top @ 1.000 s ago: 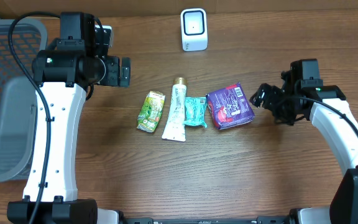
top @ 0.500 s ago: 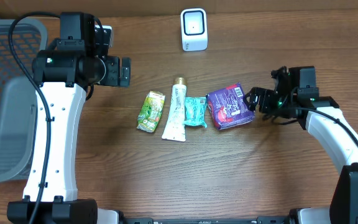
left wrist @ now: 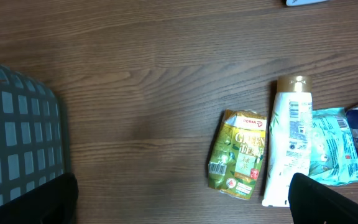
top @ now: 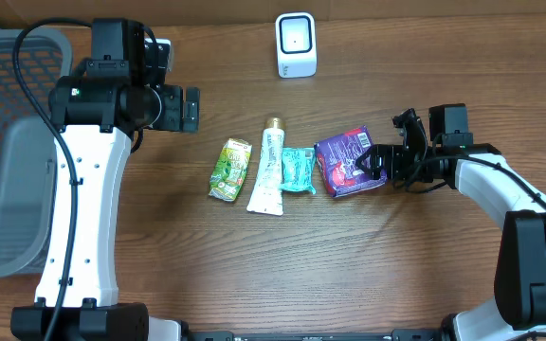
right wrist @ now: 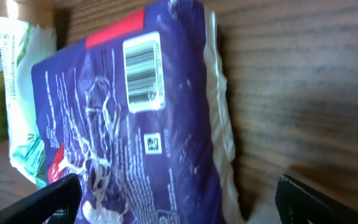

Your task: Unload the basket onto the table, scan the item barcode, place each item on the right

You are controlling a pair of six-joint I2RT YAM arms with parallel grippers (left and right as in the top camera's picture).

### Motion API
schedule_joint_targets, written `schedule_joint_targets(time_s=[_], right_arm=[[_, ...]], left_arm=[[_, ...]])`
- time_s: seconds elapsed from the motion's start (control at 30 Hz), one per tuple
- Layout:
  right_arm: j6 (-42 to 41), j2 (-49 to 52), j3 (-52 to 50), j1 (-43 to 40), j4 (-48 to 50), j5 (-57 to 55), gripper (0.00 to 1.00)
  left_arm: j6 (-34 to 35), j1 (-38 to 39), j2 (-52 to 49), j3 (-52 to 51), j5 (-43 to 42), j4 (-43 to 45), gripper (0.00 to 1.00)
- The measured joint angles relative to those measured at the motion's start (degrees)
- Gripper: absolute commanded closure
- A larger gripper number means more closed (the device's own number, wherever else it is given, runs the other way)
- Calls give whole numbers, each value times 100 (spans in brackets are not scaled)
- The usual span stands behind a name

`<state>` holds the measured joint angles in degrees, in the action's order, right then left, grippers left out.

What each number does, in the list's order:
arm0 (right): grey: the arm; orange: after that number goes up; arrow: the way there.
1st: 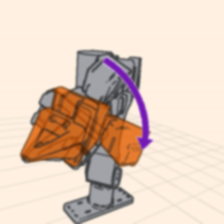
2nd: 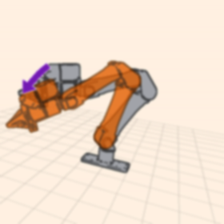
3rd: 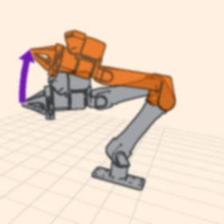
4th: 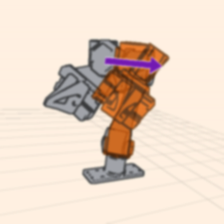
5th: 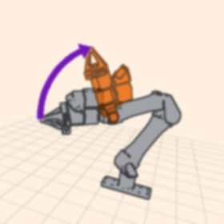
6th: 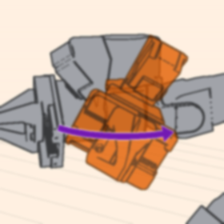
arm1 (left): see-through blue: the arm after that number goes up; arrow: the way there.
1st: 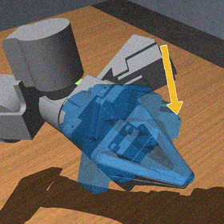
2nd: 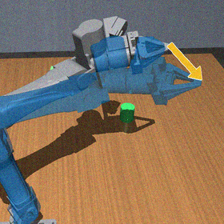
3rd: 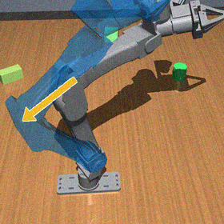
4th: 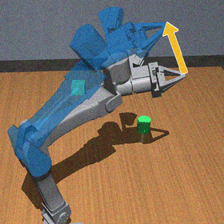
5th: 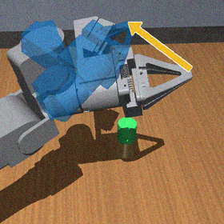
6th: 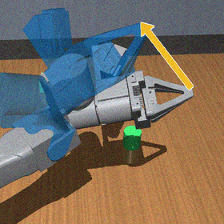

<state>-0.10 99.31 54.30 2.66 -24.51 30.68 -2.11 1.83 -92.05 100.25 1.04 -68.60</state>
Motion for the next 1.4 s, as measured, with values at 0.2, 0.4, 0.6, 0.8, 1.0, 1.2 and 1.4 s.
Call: schedule_joint_targets(time_s=[0.2,0.4,0.6,0.8,1.0,1.2,1.4], right_arm=[[-391,-4,39,-17,-485,157,5],[-1051,-595,181,-111,-680,177,7],[-1722,-1025,251,363,-400,192,11],[-2396,-922,251,1200,-57,-157,15],[-3069,-597,251,1847,382,-459,16],[-3532,-284,251,2249,544,-540,16],[-3624,-245,254,2275,116,-546,15]], left_arm=[[0,0,0,0,0,0,0],[0,0,0,0,0,0,0],[-2,0,0,0,0,0,0],[0,0,0,0,0,0,1],[0,0,0,0,0,0,0],[-2,0,0,0,0,0,1],[-2,0,0,0,0,0,0]])
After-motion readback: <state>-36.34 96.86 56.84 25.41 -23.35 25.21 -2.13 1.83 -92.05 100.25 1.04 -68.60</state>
